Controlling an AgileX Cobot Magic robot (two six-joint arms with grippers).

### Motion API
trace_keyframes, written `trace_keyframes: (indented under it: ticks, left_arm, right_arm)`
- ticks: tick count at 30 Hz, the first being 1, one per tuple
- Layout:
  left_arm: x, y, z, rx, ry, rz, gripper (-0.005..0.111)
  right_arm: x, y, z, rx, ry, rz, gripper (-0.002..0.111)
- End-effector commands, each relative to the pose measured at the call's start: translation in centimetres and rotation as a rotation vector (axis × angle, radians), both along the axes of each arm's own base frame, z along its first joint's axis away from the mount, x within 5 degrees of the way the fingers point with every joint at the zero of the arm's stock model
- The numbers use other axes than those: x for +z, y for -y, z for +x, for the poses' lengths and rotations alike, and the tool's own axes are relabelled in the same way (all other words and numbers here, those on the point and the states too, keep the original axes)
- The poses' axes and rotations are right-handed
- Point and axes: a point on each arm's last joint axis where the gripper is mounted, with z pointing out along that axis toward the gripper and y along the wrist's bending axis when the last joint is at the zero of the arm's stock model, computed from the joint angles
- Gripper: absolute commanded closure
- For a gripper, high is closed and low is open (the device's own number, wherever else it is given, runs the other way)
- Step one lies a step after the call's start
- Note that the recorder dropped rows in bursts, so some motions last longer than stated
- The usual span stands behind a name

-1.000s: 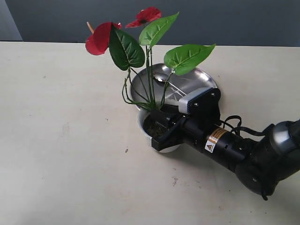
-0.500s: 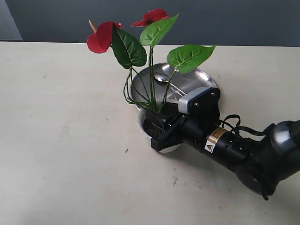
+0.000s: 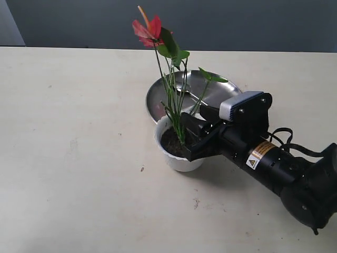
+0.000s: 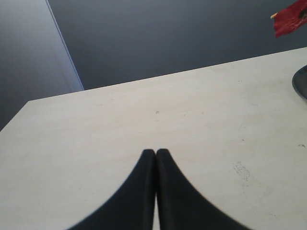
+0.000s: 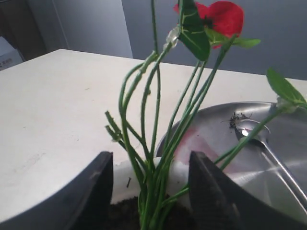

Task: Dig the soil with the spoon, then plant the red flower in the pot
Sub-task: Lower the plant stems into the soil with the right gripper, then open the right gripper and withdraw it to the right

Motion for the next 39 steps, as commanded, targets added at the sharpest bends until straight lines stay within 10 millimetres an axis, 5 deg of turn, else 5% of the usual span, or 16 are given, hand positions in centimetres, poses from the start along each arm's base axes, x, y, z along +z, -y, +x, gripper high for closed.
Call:
trace_keyframes:
  ticks: [1, 9, 14, 19, 25, 39]
  left_arm:
    - [0.0, 0.0, 0.0, 0.001, 0.007, -0.002, 0.106]
    - [0.0, 0.0, 0.0, 0.001, 0.007, -0.002, 0.106]
    - [0.0, 0.0, 0.0, 0.001, 0.007, -0.002, 0.106]
    - [0.0, 0.0, 0.0, 0.001, 0.007, -0.002, 0.106]
    - [0.0, 0.0, 0.0, 0.001, 0.007, -0.002, 0.106]
    - [0.0, 0.0, 0.0, 0.001, 0.007, -0.002, 0.106]
  right_arm:
    - [0.2, 0.1, 0.1, -0.005, 0.005, -0.009, 0.060]
    - [2.3, 2.2, -1.4, -0.057, 0.104, -0.026, 0.065]
    - [6.9, 5.6, -2.9, -0.217, 0.186, 0.075, 0.108]
    - [10.1, 6.8, -4.8, -0.115, 0.034, -0.325, 0.109]
    - [13.3, 7.7, -8.3, 0.030, -0.118, -0.178, 0.109]
    - [15.1, 8.6, -7.7, -0.082, 0.033, -0.093, 0.109]
